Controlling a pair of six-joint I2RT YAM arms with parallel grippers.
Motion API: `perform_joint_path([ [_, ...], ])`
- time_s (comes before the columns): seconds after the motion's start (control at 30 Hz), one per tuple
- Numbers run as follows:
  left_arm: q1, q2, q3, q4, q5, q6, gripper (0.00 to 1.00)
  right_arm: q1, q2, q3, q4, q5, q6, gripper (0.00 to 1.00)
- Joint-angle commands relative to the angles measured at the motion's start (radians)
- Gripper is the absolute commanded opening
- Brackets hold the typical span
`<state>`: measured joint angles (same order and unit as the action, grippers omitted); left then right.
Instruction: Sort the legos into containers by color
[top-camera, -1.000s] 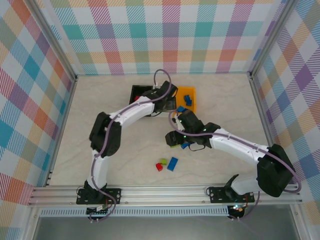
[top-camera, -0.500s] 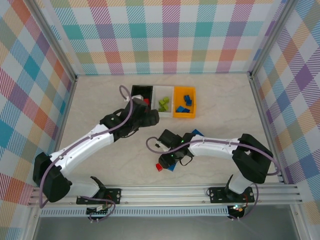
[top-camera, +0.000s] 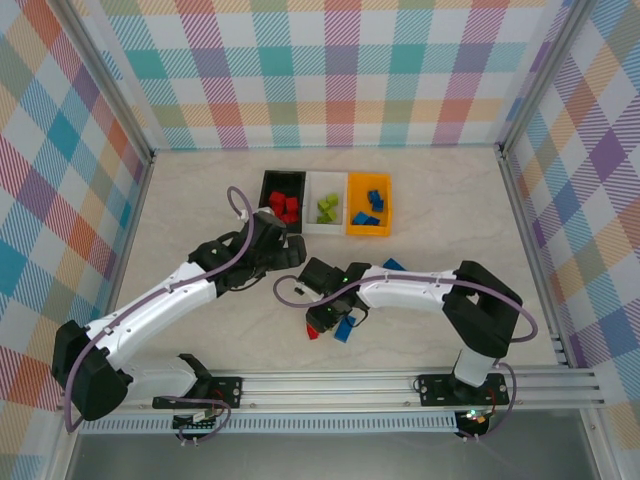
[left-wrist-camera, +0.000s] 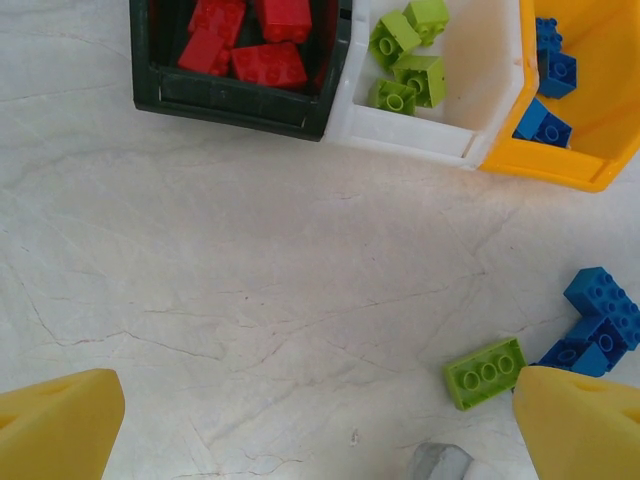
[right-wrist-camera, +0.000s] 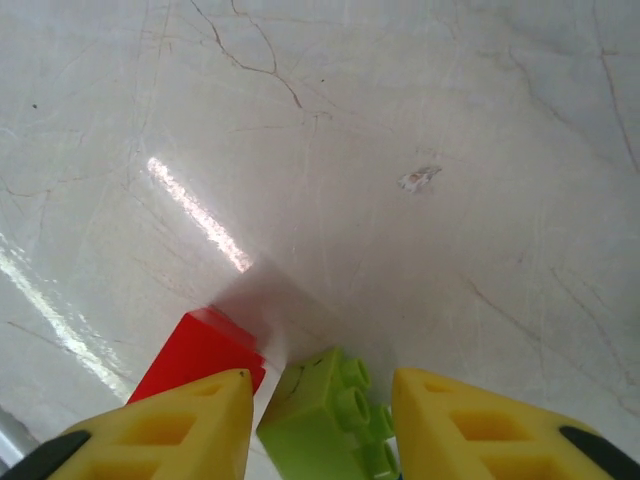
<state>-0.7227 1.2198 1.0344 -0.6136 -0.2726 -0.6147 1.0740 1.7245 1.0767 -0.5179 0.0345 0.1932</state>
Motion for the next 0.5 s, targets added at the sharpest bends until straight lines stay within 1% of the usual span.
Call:
perform_joint_path([
  [0.0,-0.002,-0.02,-0.016,-0.027,-0.004,-0.011,1.0,0.005,0.02,0.008,-0.048,0.025,-0.006,0.38],
  [0.1,-0.002,-0.025,-0.023,-0.028,0.001,-0.011,1.0,0.004,0.001,0.0,-0.06,0.037,-0.003,0.47],
  [0.17,-0.003,-0.03,-0.03,-0.025,0.001,-0.012,1.0,0.006,-0.016,-0.01,-0.066,0.034,0.0,0.5],
  [0.33,-0.001,-0.036,-0.037,-0.019,0.005,-0.011,1.0,0.005,-0.039,-0.032,-0.076,0.007,0.002,0.5],
  [0.47,-0.002,-0.035,-0.035,-0.019,0.006,-0.011,1.0,0.007,-0.023,-0.046,-0.067,-0.011,0.005,0.5],
])
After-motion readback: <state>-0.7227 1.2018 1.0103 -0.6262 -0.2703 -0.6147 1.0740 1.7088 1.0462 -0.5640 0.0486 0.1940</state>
